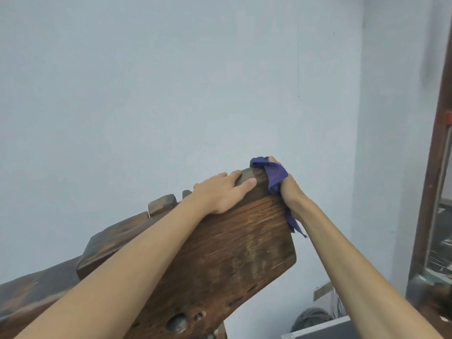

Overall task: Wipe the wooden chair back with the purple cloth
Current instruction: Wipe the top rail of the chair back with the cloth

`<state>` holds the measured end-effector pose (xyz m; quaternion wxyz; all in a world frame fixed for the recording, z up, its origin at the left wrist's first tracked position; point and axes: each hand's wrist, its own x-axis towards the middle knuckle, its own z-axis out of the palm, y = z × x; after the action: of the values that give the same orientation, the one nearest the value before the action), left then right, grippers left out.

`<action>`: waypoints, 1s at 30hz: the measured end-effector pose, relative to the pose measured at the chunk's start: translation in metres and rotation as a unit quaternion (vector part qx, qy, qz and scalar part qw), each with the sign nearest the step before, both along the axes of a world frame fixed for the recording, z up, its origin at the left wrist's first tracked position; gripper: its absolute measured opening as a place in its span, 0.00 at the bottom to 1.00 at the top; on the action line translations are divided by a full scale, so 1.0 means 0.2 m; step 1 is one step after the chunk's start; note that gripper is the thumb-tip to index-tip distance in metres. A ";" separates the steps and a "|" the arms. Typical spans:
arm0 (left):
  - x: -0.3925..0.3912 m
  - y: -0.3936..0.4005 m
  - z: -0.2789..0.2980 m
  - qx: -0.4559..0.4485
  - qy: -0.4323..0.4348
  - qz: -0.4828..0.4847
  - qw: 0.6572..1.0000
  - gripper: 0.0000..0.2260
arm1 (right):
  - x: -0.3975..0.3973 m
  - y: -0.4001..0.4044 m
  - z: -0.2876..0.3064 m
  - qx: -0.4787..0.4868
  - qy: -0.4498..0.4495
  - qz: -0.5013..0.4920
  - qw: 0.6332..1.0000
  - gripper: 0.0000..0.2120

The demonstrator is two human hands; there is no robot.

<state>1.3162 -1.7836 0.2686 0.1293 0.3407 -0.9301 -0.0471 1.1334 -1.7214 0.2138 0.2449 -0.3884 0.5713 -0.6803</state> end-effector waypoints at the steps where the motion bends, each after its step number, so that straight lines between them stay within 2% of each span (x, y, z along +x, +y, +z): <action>1: -0.04 -0.01 0.01 0.007 -0.003 0.002 1.000 0.38 | -0.04 -0.05 0.05 -0.009 -0.022 0.049 0.999 0.20; 4: -0.12 -0.05 0.02 0.012 0.003 0.001 1.000 0.38 | -0.13 -0.16 0.03 -0.008 -0.026 0.143 0.989 0.19; 5: -0.11 -0.05 0.02 0.020 0.010 0.001 1.000 0.39 | -0.14 -0.19 -0.04 -0.011 -0.019 0.151 0.988 0.17; 7: -0.11 -0.06 0.02 0.030 0.014 0.001 0.999 0.42 | -0.17 -0.19 -0.22 0.041 -0.060 0.144 0.987 0.23; 10: -0.11 -0.06 0.02 0.022 0.006 0.006 1.000 0.44 | -0.20 -0.13 -0.46 0.090 -0.080 0.149 0.981 0.24; 14: -0.11 -0.05 0.02 0.016 0.005 0.003 1.000 0.43 | -0.17 0.08 -0.72 0.117 -0.082 0.070 0.987 0.29; 17: -0.12 -0.04 0.01 -0.009 0.002 0.006 1.000 0.43 | -0.09 0.26 -0.87 0.093 -0.112 0.041 0.988 0.22; 20: -0.12 -0.03 0.01 -0.011 0.000 0.007 1.000 0.43 | -0.01 0.35 -0.81 0.072 -0.060 0.051 0.994 0.16; 23: -0.13 -0.04 0.01 0.008 0.004 0.004 1.000 0.41 | 0.05 0.30 -0.50 0.008 0.021 0.026 0.999 0.13; 24: -0.13 -0.04 0.01 0.014 0.008 0.000 1.000 0.39 | 0.08 0.27 -0.35 -0.012 0.052 0.026 0.998 0.17; 25: -0.13 -0.04 0.01 0.020 0.014 -0.007 1.000 0.37 | 0.06 0.22 -0.24 -0.027 0.063 0.029 0.997 0.27; 26: -0.13 -0.04 0.01 0.025 0.022 -0.009 0.999 0.34 | 0.05 0.16 -0.13 -0.033 0.045 0.048 0.997 0.35; 27: -0.13 -0.05 0.01 0.029 0.030 -0.011 0.999 0.31 | 0.01 0.09 -0.06 -0.024 0.030 0.094 0.995 0.38; 28: -0.13 -0.05 0.01 0.033 0.041 -0.016 0.998 0.29 | -0.02 0.02 -0.01 -0.019 0.013 0.141 0.990 0.34; 30: -0.13 -0.05 0.00 0.037 0.049 -0.030 0.998 0.27 | -0.13 -0.13 -0.06 -0.006 -0.044 0.166 0.985 0.25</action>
<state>1.2911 -1.7939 0.2692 0.1607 0.3141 -0.9301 -0.1021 1.1073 -1.7468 0.2023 0.3771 -0.4494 0.4837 -0.6495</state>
